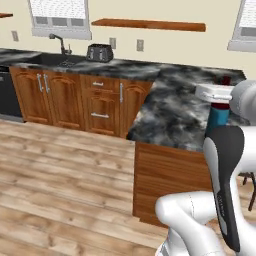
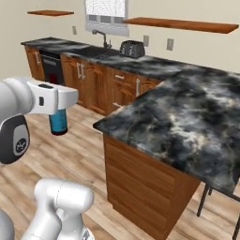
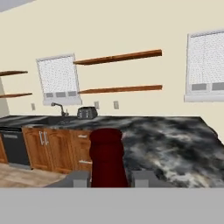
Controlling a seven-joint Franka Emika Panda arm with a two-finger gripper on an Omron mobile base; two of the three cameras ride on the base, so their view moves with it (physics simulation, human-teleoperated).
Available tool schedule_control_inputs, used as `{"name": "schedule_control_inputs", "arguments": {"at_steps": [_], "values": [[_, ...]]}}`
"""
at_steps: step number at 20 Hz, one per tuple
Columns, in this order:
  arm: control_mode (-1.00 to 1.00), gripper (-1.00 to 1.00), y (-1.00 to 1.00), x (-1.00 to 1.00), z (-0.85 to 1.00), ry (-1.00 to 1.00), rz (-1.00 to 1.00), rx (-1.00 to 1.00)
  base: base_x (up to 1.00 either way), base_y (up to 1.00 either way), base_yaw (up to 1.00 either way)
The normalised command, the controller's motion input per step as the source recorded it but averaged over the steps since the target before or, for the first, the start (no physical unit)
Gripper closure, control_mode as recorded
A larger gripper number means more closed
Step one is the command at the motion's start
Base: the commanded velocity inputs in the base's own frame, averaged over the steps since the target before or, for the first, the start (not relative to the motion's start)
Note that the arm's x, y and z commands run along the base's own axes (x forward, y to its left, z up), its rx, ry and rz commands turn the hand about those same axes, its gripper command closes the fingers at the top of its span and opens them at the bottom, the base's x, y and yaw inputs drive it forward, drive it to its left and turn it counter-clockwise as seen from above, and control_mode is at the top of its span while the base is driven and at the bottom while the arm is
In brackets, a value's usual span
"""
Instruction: Get the candle and the beer from the cabinet and move them to the dining counter.
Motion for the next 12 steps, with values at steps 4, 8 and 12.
{"name": "schedule_control_inputs", "arguments": {"at_steps": [4,8,12], "values": [[1.00,1.00,0.00,0.00,0.00,0.00,0.00,0.00,-0.08,-1.00,-0.21],[1.00,1.00,0.00,0.00,0.00,0.00,0.00,0.00,0.00,-1.00,-0.18],[1.00,1.00,0.00,0.00,0.00,0.00,0.00,0.00,0.11,-1.00,-0.14]]}}
